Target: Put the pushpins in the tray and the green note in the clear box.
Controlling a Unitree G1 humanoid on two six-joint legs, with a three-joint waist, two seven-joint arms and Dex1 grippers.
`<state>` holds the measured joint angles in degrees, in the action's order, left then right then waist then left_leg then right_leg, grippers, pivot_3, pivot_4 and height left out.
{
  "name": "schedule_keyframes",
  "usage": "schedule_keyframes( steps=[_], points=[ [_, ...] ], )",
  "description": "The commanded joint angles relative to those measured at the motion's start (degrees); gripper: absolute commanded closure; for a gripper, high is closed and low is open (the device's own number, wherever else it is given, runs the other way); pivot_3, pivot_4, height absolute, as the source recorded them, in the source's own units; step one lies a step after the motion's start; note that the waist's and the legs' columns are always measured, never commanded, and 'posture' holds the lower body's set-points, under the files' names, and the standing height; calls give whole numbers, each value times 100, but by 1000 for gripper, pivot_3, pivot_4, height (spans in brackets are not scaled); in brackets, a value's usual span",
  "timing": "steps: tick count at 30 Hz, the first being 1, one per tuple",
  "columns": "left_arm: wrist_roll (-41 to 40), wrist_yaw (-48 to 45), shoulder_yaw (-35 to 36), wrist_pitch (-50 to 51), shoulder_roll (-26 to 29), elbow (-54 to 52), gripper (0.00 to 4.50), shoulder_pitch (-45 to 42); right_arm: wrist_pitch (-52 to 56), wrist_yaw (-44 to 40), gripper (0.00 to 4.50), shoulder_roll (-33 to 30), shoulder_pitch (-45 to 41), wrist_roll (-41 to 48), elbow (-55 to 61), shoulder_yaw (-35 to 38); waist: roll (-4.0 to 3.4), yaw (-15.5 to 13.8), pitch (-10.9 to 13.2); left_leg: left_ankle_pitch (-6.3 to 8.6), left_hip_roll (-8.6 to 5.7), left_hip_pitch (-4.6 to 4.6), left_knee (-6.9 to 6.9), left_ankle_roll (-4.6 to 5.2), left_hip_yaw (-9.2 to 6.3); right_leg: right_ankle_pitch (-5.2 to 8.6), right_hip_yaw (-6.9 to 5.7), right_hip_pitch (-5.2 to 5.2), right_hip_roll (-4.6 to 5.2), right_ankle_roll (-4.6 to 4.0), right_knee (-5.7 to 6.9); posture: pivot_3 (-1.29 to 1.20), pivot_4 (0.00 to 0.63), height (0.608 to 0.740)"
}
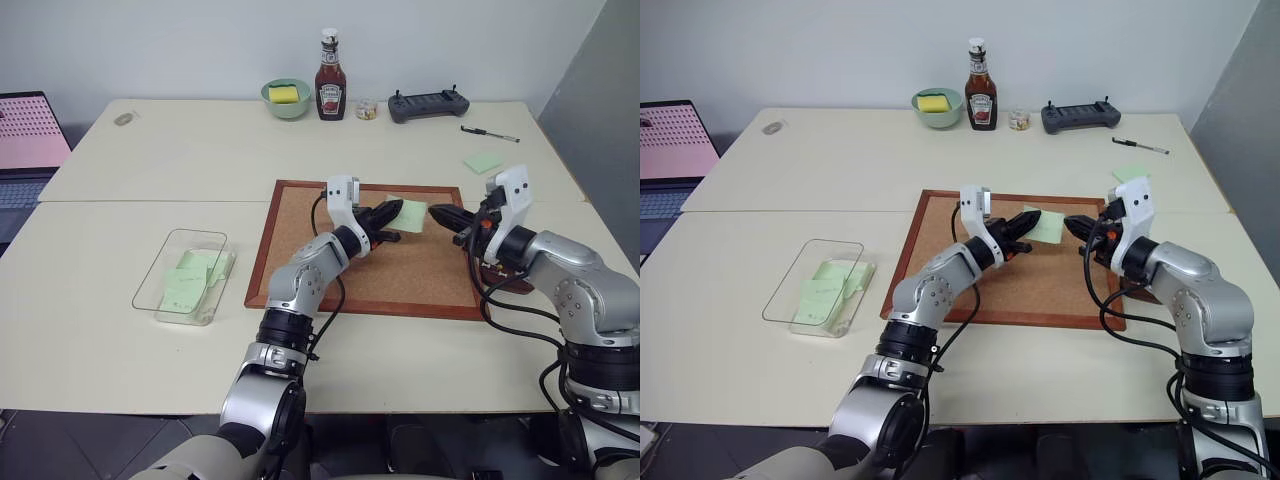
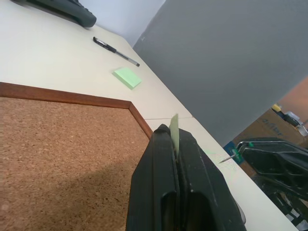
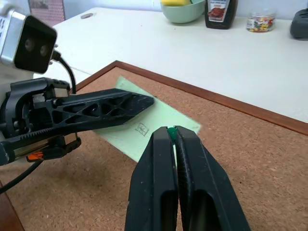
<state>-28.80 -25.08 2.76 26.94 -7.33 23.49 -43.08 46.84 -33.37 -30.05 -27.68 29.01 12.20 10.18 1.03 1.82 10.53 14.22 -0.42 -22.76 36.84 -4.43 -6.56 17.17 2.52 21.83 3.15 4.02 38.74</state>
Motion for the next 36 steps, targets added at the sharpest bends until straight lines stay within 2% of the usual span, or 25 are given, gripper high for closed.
schedule_keyframes(
  steps=[1, 5, 13, 17, 22, 29, 32, 36],
  points=[
    [19, 17, 16, -107, -145, -24, 4489, -63, 23, 35, 4500, -116, -102, 215, 254, 265, 0, 0, 0, 0, 0, 0, 0, 0, 0, 0, 0, 0, 0, 0, 0, 0, 150, 740],
    [14, 46, 34, -105, -123, -27, 4489, -67, -56, -45, 4500, -320, 23, 212, 322, 320, 0, -2, 0, 0, 0, -1, 0, 0, 0, 0, 0, 1, 0, 0, 2, 0, 150, 740],
    [56, -84, -143, 150, 207, -759, 4489, 113, -1418, -519, 4500, -1808, 1085, -1207, -10, 4, 1, -18, 0, 0, -4, -7, 2, 1, 2, 0, 1, 4, 2, 0, -3, 0, 150, 740],
    [28, -101, -199, 358, 397, -1218, 4489, 311, -1648, -582, 4500, -2209, 1450, -1628, -258, -57, 0, 9, 0, 0, 0, 0, 2, 0, 7, 0, 6, 3, 1, 0, 3, 0, 150, 740],
    [13, -83, -221, 524, 477, -1468, 4489, 433, -1781, -778, 4500, -2475, 1676, -1922, -460, -196, 1, 5, 0, 0, 1, 4, 8, 0, 11, 0, 10, 2, 0, 1, 12, 0, 150, 740],
    [36, -48, -240, 559, 440, -1489, 4489, 450, -2091, -840, 4500, -2528, 1586, -2364, -914, -484, 1, -8, 0, -2, 0, 2, 10, -3, 9, 0, 9, 0, 1, 1, 10, 0, 150, 740],
    [38, -48, -244, 547, 437, -1477, 4500, 438, -2142, -911, 3884, -2513, 1528, -2409, -1037, -501, 1, -5, 0, -2, -1, 2, 10, -4, 10, 0, 10, 0, 1, 1, 10, 0, 150, 740],
    [48, -57, -236, 517, 444, -1440, 4500, 424, -2174, -972, 2785, -2496, 1468, -2436, -1133, -499, 1, 0, 0, -2, 0, 3, 9, -4, 10, 0, 10, 0, 1, 1, 10, 0, 150, 740]
  ],
)
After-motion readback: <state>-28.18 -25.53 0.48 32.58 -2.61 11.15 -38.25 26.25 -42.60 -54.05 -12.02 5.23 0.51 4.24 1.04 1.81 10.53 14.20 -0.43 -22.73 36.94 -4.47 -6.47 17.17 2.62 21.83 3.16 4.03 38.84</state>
